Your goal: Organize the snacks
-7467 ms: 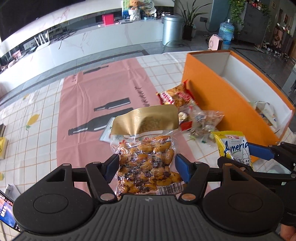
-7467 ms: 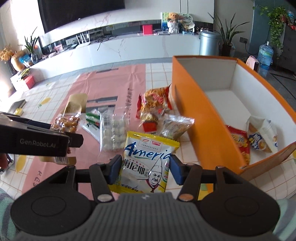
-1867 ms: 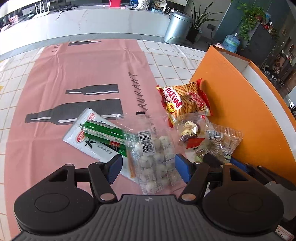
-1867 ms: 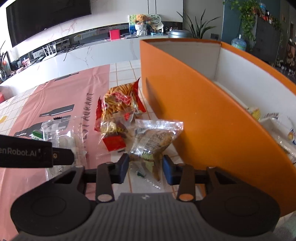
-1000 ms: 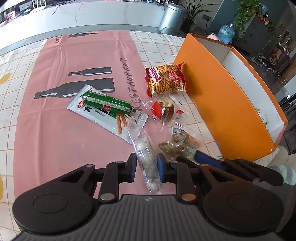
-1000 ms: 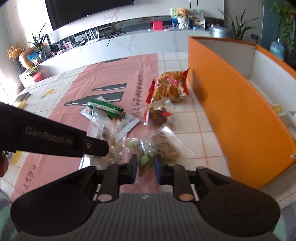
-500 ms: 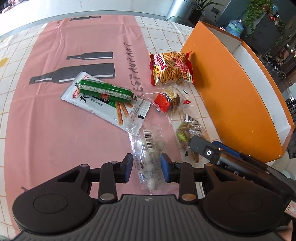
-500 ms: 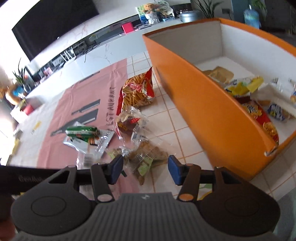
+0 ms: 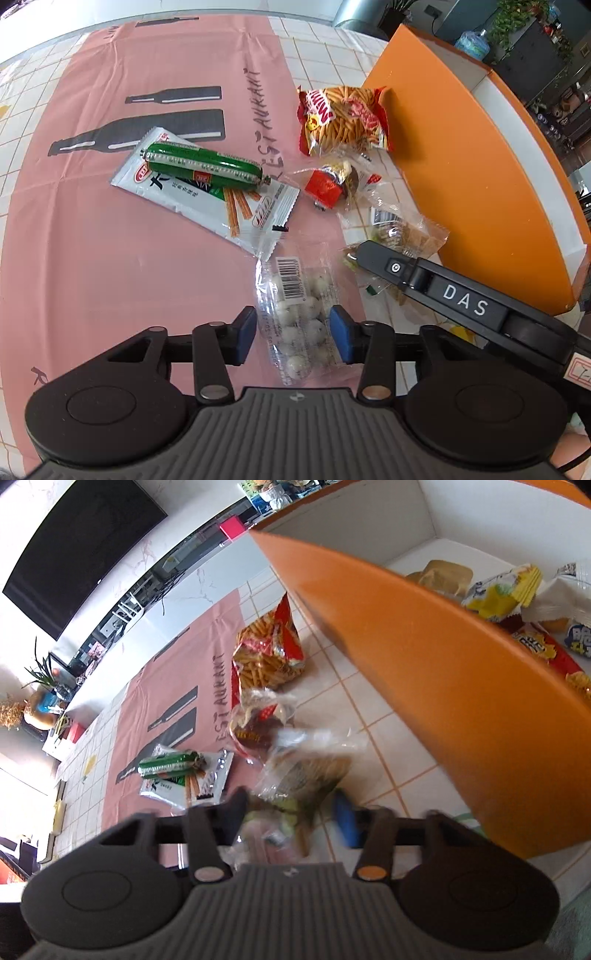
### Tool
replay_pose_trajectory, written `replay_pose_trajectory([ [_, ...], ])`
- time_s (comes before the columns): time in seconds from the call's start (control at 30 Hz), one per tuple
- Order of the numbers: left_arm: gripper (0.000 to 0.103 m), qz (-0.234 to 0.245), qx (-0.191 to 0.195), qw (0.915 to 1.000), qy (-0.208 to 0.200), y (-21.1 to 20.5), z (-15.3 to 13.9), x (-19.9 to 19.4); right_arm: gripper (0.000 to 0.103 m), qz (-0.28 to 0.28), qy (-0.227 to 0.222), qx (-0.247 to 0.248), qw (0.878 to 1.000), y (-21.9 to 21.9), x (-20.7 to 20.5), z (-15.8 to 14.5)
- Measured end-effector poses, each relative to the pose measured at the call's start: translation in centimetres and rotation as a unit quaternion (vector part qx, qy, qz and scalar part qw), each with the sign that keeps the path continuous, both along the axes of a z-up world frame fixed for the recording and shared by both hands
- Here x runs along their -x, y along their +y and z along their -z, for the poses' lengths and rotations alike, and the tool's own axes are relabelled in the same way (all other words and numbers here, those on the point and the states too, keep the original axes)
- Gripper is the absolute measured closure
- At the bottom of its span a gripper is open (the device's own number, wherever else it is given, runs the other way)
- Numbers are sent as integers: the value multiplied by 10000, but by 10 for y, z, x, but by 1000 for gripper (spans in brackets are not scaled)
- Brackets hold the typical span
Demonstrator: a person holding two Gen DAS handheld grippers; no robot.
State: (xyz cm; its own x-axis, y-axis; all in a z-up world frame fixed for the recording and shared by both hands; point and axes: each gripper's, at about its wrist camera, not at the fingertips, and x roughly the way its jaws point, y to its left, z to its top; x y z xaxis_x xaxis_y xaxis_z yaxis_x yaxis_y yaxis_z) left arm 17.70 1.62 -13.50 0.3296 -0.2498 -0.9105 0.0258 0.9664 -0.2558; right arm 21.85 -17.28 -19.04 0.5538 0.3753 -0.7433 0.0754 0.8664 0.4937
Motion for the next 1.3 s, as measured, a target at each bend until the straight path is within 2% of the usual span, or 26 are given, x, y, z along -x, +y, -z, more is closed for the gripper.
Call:
replay_pose_trajectory([
  [0.13,47,-10,-42,10000,71,-1,3,-3,69,-105,8,26,9999,-1,4,-1],
  [0.3,49,369,-326,9987,-112,-14,2,4,69,-302,241,111,9992,-9,7,-6],
  [0.37,55,462,-518,9974,-198,-20,-1,8,69,-397,331,239,9984,-13,10,-9],
  [0.43,80,396,-667,9968,-205,-20,-5,10,69,-571,384,458,9966,-14,13,-12],
  [0.5,99,391,-925,9949,-138,-18,-8,9,69,-833,410,790,9925,-11,15,-16],
  [0.6,101,512,-1060,9930,-20,-14,-11,10,69,-1309,542,952,9853,-3,16,-20],
  [0.7,101,563,-801,9952,46,-12,-14,13,69,-1838,469,1063,9761,9,25,-20],
  [0.77,101,544,-565,9969,105,-13,-14,14,68,-2012,347,1230,9712,15,31,-19],
  [0.83,101,543,-563,9968,156,-16,-11,15,66,-2186,276,1333,9663,20,34,-17],
  [0.9,100,500,-609,9967,183,-16,-9,15,57,-2182,155,1506,9641,21,36,-17],
  [0.93,96,454,-568,9972,170,-15,-9,15,55,-2155,83,1583,9636,22,37,-18],
  [1.0,82,327,-424,9984,176,-9,-11,14,43,-2031,8,1597,9661,20,34,-21],
  [1.03,72,243,-394,9988,164,-6,-12,13,41,-1912,-34,1582,9687,17,32,-22],
  [1.07,66,146,-400,9990,157,-4,-14,13,40,-1767,-88,1573,9716,14,29,-23],
  [1.1,59,65,-409,9991,134,-1,-15,12,40,-1659,-102,1524,9742,12,27,-24],
  [1.3,51,-144,-221,9996,-83,11,-29,14,40,-1071,29,608,9924,-11,23,-16],
])
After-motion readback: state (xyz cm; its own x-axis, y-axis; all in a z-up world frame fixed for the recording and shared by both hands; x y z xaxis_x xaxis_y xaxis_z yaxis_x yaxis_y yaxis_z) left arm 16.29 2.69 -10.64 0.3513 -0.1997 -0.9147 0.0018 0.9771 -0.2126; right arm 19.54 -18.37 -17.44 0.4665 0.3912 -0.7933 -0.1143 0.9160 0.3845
